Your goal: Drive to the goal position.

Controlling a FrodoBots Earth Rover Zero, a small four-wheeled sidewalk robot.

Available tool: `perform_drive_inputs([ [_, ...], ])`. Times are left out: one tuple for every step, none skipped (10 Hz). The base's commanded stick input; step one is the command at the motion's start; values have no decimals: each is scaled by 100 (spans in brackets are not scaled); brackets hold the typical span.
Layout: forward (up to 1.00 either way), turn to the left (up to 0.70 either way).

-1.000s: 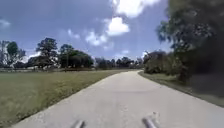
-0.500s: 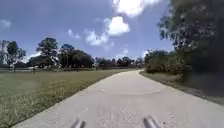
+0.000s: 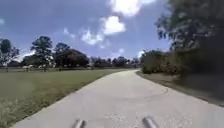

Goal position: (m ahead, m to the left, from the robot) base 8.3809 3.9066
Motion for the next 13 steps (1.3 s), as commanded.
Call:
perform_drive_inputs([
  [50, 0],
  [50, 0],
  [50, 0],
  [50, 0],
  [50, 0],
  [50, 0],
  [50, 0],
  [50, 0],
  [50, 0],
  [50, 0],
  [50, 0],
  [50, 0],
  [50, 0],
])
